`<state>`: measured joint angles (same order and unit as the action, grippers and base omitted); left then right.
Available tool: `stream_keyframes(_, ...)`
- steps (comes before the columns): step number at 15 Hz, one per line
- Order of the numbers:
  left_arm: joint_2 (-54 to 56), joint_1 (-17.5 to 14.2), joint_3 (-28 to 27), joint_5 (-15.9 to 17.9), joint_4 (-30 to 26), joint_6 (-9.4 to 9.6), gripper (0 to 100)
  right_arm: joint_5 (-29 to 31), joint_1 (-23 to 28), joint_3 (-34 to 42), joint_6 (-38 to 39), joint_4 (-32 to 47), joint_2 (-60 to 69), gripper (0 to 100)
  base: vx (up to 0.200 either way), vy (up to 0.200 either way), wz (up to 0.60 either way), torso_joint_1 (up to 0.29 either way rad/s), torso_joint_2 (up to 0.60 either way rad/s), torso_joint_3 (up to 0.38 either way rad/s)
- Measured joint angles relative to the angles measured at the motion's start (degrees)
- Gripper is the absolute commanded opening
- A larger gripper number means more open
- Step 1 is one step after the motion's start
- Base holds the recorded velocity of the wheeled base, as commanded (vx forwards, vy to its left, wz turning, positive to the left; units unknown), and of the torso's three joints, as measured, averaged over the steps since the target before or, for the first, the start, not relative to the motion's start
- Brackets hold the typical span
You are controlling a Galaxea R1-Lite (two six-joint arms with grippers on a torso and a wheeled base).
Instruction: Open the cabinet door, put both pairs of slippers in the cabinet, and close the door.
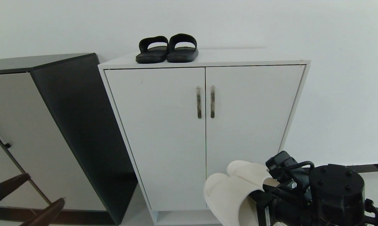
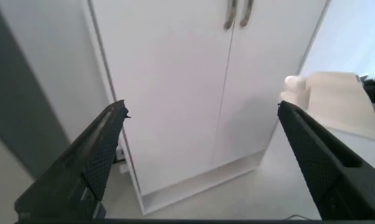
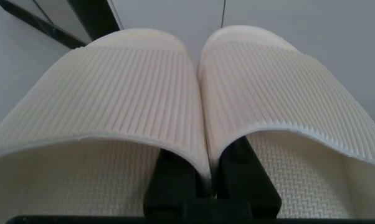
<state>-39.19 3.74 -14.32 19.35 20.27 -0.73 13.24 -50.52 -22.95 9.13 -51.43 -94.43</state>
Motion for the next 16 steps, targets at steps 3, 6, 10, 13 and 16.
stream_keyframes(3,-15.35,4.16,-2.21,1.28,14.51,-1.65,100,0.04,0.02,0.16,-0.05,0.00,-0.02,0,0.000,0.000,0.00,-0.006,0.02,0.032)
stream_keyframes(6,-27.59,10.95,-8.68,-0.22,22.64,-3.84,100,0.00,0.05,0.27,-0.38,0.11,-0.22,0,0.000,0.000,0.00,-0.007,0.19,0.077)
stream_keyframes(10,-37.75,19.65,-17.62,-3.28,23.87,-5.28,100,-0.40,0.07,0.83,-0.35,-0.07,-0.24,0,0.000,0.000,0.00,0.003,0.02,0.007)
stream_keyframes(13,-44.51,24.54,-24.83,-4.18,23.80,-7.97,100,-0.51,0.09,1.43,-0.35,-0.07,-0.24,0,0.000,0.000,0.00,0.000,0.00,0.000)
stream_keyframes(16,-50.49,29.83,-32.23,-4.19,23.80,-9.64,100,-2.16,0.09,1.55,-0.35,-0.02,-0.24,0,0.000,0.000,0.00,0.000,0.00,0.000)
